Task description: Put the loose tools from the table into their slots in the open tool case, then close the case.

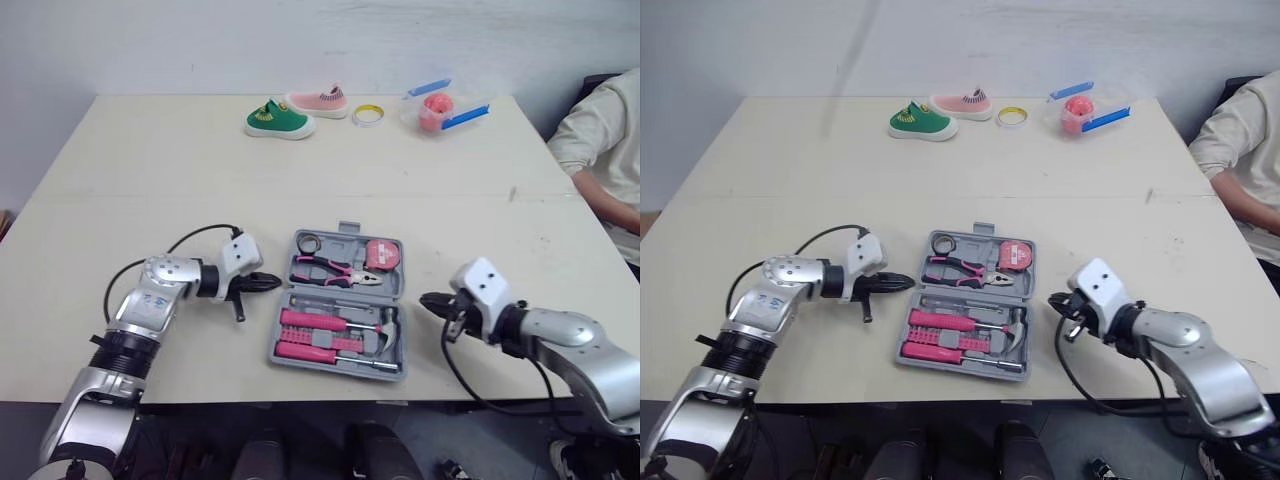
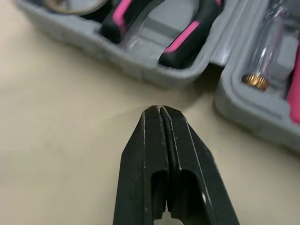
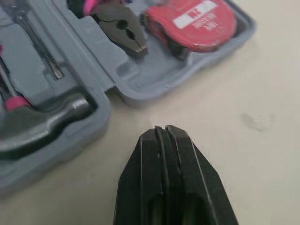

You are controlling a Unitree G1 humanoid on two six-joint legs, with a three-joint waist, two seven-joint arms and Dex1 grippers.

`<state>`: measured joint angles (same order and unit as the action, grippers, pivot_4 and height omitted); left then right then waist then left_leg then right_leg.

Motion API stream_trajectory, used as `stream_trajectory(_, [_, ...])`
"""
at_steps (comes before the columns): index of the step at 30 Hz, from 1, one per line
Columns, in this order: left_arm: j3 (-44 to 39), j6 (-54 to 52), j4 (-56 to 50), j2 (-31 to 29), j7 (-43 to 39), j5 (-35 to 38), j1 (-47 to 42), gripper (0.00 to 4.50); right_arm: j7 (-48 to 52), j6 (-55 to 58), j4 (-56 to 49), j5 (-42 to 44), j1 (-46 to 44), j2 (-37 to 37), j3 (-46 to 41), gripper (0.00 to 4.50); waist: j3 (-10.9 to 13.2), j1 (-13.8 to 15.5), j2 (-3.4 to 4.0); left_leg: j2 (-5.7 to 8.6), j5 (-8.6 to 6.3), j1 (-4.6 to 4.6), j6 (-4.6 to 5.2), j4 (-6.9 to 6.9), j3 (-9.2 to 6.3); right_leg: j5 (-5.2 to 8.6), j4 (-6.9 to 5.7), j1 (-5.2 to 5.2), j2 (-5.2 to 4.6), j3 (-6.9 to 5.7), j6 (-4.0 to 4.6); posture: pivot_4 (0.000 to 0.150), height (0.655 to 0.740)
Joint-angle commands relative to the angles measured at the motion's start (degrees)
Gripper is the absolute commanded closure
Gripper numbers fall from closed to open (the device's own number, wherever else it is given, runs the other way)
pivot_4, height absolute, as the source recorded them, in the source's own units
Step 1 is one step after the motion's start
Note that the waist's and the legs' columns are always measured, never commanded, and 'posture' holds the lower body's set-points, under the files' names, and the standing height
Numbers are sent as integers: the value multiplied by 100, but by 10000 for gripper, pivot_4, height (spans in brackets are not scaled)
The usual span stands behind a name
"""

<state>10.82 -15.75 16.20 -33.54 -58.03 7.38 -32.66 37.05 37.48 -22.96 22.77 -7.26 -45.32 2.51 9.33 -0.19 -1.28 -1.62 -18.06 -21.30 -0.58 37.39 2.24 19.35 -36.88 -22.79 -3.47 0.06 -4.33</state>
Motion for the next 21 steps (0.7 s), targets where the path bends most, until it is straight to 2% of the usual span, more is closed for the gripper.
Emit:
stream_trajectory(1, [82, -142, -311, 137, 7, -2, 46, 45000, 89, -159, 37, -160, -338, 250, 274, 44058, 1, 3, 1, 0, 0, 2, 0, 3, 0, 0, 2, 0, -1, 1, 0, 1500, 7400])
stream_trajectory(10, [101, -788, -1238, 104, -8, 55, 585, 45000, 313, -8, 146, -214, -773, 574, 480, 44058, 3, -14, 4, -1, 0, 10, 0, 9, 0, 1, -3, 2, -1, 5, 1, 1500, 7400])
stream_trajectory(16, [-48, -962, -1129, 131, 302, -68, 688, 45000, 382, -101, 138, -423, -597, 463, 494, 44058, 3, -3, 4, 1, 0, 14, 0, 10, 0, 1, 0, 6, -4, 5, 1, 1500, 7400])
stream_trajectory(20, [-432, -1015, -989, -192, 398, -72, 728, 45000, 397, -199, 9, -621, -390, 141, 201, 44058, 3, -3, 4, 1, 0, 16, 0, 10, 0, 1, -2, 8, -4, 4, 1, 1500, 7400])
stream_trajectory(21, [-597, -1122, -996, -351, 310, 31, 778, 42595, 402, -284, -112, -787, -323, -85, 110, 44707, 3, -4, 4, 1, 0, 16, 0, 10, 0, 1, -2, 8, -3, 4, 1, 1500, 7400])
